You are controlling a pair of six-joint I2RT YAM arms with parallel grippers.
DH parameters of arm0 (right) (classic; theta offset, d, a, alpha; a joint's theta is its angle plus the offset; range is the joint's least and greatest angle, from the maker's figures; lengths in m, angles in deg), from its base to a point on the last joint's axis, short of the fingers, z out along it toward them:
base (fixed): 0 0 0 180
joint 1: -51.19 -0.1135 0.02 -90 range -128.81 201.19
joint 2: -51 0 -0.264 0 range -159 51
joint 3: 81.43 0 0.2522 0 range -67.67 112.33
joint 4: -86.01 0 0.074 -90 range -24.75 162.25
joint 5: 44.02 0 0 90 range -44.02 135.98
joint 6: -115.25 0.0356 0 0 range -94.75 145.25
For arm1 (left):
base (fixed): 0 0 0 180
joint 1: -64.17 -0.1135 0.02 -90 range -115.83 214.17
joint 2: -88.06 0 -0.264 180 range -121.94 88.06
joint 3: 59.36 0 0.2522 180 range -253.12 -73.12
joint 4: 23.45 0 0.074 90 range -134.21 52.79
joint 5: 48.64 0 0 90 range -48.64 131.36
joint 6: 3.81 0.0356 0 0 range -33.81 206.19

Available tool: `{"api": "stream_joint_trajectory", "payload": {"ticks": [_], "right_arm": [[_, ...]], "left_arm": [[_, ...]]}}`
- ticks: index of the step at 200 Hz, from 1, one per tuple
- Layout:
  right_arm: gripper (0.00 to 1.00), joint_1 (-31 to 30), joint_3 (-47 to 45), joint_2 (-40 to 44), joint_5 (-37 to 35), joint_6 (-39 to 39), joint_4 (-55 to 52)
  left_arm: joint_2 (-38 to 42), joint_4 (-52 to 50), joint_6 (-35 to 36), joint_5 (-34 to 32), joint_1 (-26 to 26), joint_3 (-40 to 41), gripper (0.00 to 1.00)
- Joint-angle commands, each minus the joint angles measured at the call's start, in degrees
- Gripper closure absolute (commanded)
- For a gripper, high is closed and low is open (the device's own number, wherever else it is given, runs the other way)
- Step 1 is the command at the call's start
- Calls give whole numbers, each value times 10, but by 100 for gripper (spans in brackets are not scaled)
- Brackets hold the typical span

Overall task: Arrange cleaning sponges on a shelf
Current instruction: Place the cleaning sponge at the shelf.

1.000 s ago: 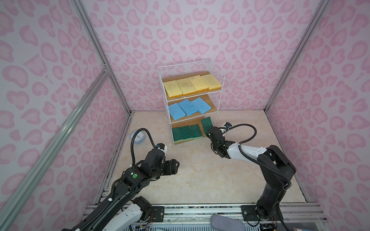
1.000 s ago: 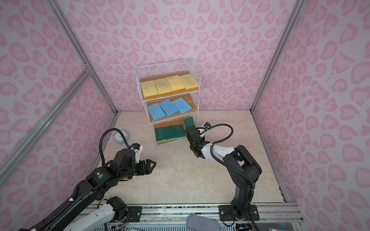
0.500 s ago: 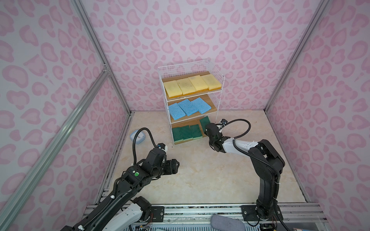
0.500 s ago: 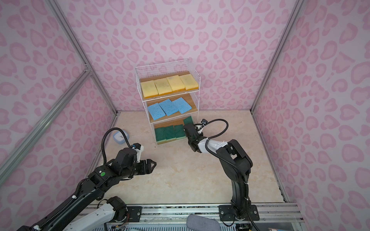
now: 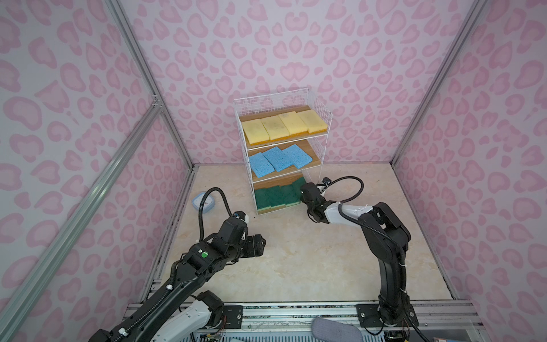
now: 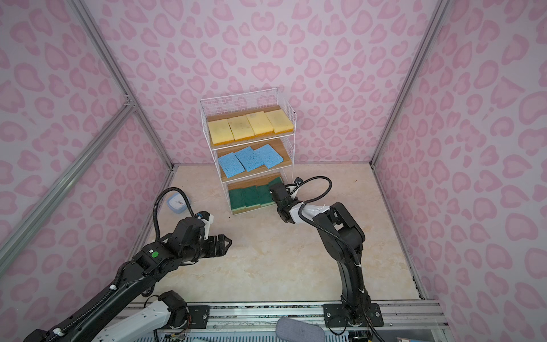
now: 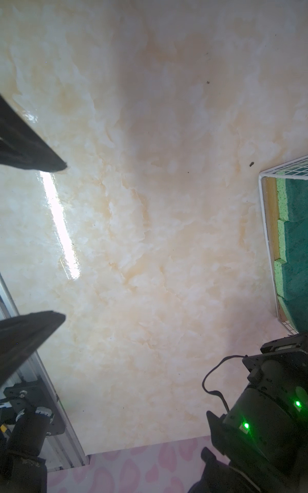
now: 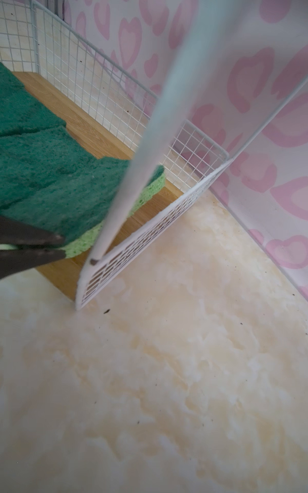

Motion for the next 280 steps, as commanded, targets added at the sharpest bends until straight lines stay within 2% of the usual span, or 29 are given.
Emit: {"api": "stream_joint_trajectory", "payload": {"ticks": [1,28,42,60,92,162,225,256,280], "right_arm": [[100,4,4,-7,4,6,-1],[100,14,4,-11,23,6,-2],[89,18,4,-12,36,5,-2],[68,23,4,-13,61,-2,-3],[52,28,6,-16,80,-16,-6],[48,42,23,-32,137,-31,5],[47,46,29,-36,145,-40,11],[34,44,20,-16,149,-61,3],[30,44,-4,9,147,-73,8]], "left_arm": [[1,-12,0,-5,-1,-9,17],[-1,-14,-1,-7,-1,-10,17],[-1,-13,-2,-7,-1,-10,17],[-3,-12,-3,-6,-1,-11,17],[-6,-11,-4,-5,-1,-14,17],[-9,-10,-8,-2,-1,-15,17],[-2,-21,-10,-7,-1,-20,17],[-2,-24,-11,-5,-1,-23,17],[-3,-26,-12,3,-1,-29,16]]}}
